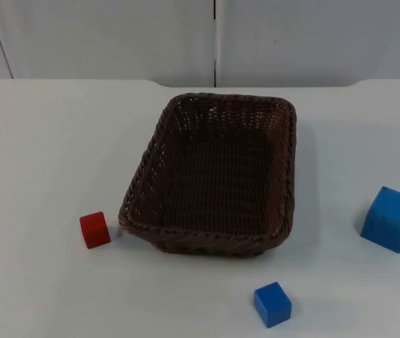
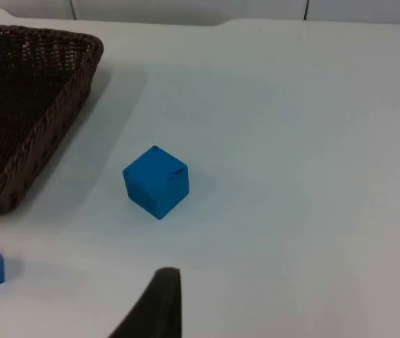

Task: Pick up the basket with the left hand and place the largest block into the basket with the right hand.

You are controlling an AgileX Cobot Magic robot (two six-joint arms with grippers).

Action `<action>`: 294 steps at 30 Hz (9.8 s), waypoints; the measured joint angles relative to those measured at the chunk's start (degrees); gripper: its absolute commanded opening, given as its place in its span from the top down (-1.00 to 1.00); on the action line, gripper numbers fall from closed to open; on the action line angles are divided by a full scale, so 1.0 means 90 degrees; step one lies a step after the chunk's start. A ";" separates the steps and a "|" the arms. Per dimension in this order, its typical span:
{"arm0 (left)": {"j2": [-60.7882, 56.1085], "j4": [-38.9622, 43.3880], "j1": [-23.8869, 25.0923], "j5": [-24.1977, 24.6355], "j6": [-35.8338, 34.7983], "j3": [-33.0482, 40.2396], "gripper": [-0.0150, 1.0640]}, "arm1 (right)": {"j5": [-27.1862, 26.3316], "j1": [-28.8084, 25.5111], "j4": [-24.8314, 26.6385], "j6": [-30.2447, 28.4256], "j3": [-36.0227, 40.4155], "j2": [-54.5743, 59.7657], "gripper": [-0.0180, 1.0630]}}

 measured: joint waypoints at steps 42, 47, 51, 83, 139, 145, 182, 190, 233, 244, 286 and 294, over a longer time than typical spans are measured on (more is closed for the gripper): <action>0.2421 -0.0792 0.0000 -0.0987 0.0456 -0.0789 -0.97 | -0.0013 0.0000 0.0000 0.0000 0.0000 0.0000 -0.98; 0.2862 -0.0792 0.0000 -0.1169 0.0506 -0.0789 -0.97 | -0.0013 0.0000 0.0000 0.0000 0.0000 0.0000 -0.98; 0.3358 -0.0852 0.0000 -0.1209 0.0645 -0.0986 -0.97 | -0.0013 0.0000 0.0000 0.0000 0.0000 0.0000 -0.98; 0.7324 -0.1444 0.0000 -0.1904 0.1613 -0.3019 -0.97 | -0.0013 0.0000 0.0000 0.0000 0.0000 0.0000 -0.98; 1.4369 -0.2050 -0.1965 -0.1259 0.1249 -0.7605 -0.97 | -0.0013 0.0000 0.0000 -0.0016 0.0000 0.0000 -0.98; 1.4835 -0.2045 -0.1965 -0.1151 0.1169 -0.7908 -0.97 | -0.0013 0.0000 0.0000 -0.0016 0.0000 0.0000 -0.98; 1.5222 -0.2227 -0.1965 -0.0552 0.1089 -0.8345 0.98 | -0.0013 0.0000 0.0000 -0.0016 0.0000 0.0000 -0.98; 1.4554 -0.2182 -0.1965 -0.0486 0.0898 -0.8345 0.98 | -0.0013 0.0000 0.0000 -0.0016 0.0000 0.0000 -0.98; 0.9689 -0.2195 -0.1965 -0.0345 -0.0900 -0.4000 0.98 | -0.0013 0.0000 -0.0040 -0.0004 0.0000 0.0000 -0.98; 0.9469 -0.2206 -0.1965 -0.1841 -0.0910 -0.2493 0.98 | -0.0013 0.0000 -0.0040 -0.0004 0.0000 0.0000 -0.98; 0.9455 -0.2401 -0.1965 -0.2282 -0.0910 -0.2251 0.98 | -0.1251 0.0000 0.0129 -0.0004 -0.1372 0.3762 -0.98; 0.9455 -0.2414 -0.1965 -0.2282 -0.0910 -0.2251 0.98 | -0.1347 0.0000 0.0145 -0.0048 -0.2178 0.5444 -0.98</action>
